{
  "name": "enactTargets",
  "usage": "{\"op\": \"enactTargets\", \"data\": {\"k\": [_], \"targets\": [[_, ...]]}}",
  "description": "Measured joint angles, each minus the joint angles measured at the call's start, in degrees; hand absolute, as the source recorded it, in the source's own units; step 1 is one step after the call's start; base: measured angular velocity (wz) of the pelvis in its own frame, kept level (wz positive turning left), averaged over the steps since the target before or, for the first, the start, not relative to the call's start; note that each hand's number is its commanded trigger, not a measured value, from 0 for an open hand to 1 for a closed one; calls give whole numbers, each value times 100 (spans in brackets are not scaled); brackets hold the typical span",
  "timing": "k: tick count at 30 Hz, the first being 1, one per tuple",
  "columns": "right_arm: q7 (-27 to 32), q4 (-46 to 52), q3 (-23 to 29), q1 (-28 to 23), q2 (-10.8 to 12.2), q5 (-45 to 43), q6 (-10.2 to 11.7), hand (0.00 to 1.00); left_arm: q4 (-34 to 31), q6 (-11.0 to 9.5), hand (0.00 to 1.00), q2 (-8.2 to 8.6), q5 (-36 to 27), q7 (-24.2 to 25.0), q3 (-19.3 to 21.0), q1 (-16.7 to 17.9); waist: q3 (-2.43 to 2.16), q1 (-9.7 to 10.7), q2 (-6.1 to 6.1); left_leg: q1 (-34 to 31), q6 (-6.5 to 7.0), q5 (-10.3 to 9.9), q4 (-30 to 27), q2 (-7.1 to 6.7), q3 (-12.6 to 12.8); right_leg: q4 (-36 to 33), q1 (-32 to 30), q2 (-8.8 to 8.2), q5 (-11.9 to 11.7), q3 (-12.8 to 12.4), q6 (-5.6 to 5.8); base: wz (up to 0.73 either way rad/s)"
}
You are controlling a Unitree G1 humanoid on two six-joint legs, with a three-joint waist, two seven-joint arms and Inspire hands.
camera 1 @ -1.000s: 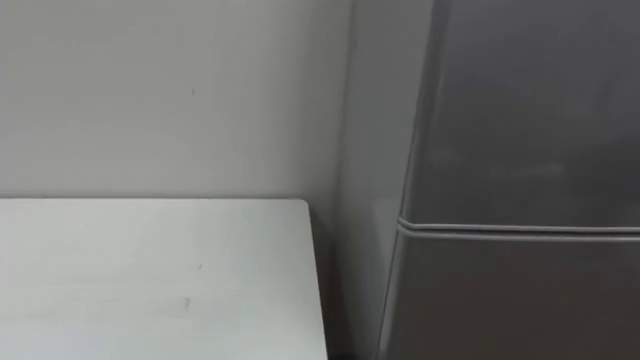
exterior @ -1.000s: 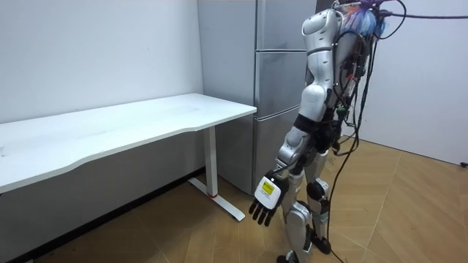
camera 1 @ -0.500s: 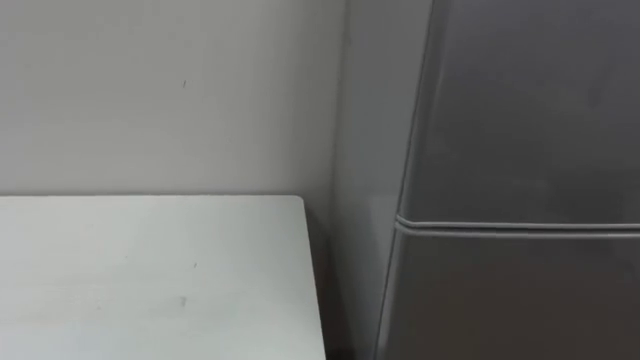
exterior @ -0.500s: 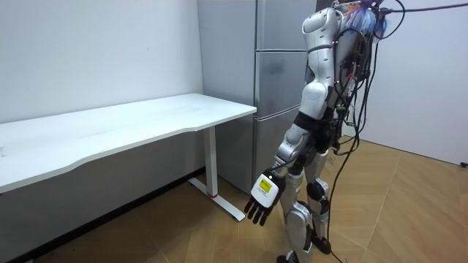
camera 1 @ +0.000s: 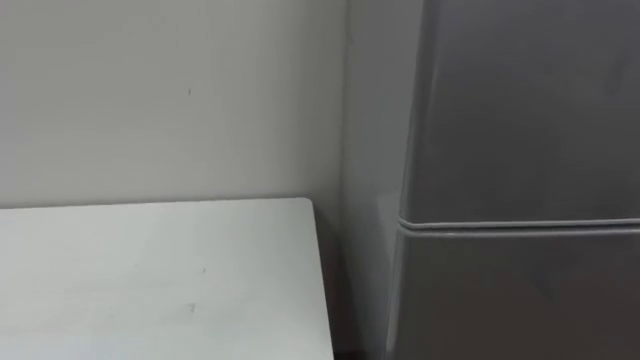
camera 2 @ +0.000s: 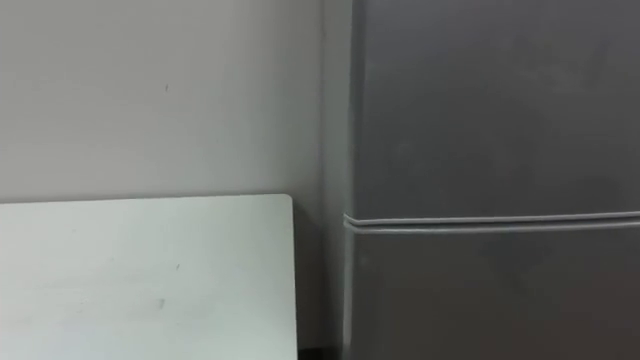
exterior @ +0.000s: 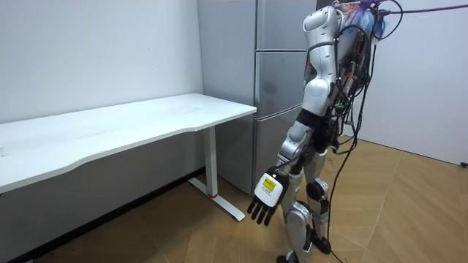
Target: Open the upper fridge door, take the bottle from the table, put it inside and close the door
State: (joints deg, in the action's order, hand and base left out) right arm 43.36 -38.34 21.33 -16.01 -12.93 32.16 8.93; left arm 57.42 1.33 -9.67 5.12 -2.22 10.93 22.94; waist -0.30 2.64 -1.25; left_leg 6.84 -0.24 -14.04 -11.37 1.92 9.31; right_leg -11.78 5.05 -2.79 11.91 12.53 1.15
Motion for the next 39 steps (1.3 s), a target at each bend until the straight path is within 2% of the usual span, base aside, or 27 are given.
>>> {"op": "enactTargets", "data": {"k": [4, 10, 15, 20, 24, 31, 39], "targets": [[-112, -651, -237, -51, 211, -71, -28, 0, 11, 0, 0, 21, -55, -60, -9, 6, 21, 9, 45, -14, 0, -1, -4, -3, -8, 6, -12, -3, 24, -43, 6, 0], [-587, -1512, -768, -83, 259, -432, -101, 0, 150, -4, 0, 124, -112, -240, -83, 6, 31, -24, 95, 67, -1, -4, 30, -5, -2, -31, 14, 4, 41, -117, 7, -3], [-1006, -1799, -1357, -96, 288, -1002, -166, 0, 227, -2, 0, 171, -116, -238, -437, -43, 29, -86, 138, 106, -1, -4, 52, -4, 35, -73, 7, 5, 40, -134, 7, -3], [-1488, -1928, -1591, -39, 408, -1264, -239, 0, 229, -1, 0, 255, -104, -228, -671, -125, 29, -152, 232, 106, 3, -9, 42, -5, 11, -89, 13, 2, 41, -143, 5, 1], [-2139, -1979, -1971, -48, 427, -1473, -287, 0, 247, 2, 0, 296, -84, -232, -781, -144, 34, -142, 328, 55, 3, -13, 5, -4, -8, -92, -6, -1, 45, -84, 1, 4], [-3446, -2146, -2250, 38, 439, -1407, -411, 0, 253, 7, 0, 299, -38, -58, -789, -226, 39, -144, 306, 34, 1, -11, -43, -6, -27, -86, 15, -23, 47, -10, -3, 2], [-4251, -2487, -2248, 187, 429, -1045, -532, 0, 369, 221, 0, 298, 197, 320, -820, -325, 52, -153, 203, -16, 2, -12, -94, -2, -63, -81, 4, -23, 55, 13, -6, 1]]}}
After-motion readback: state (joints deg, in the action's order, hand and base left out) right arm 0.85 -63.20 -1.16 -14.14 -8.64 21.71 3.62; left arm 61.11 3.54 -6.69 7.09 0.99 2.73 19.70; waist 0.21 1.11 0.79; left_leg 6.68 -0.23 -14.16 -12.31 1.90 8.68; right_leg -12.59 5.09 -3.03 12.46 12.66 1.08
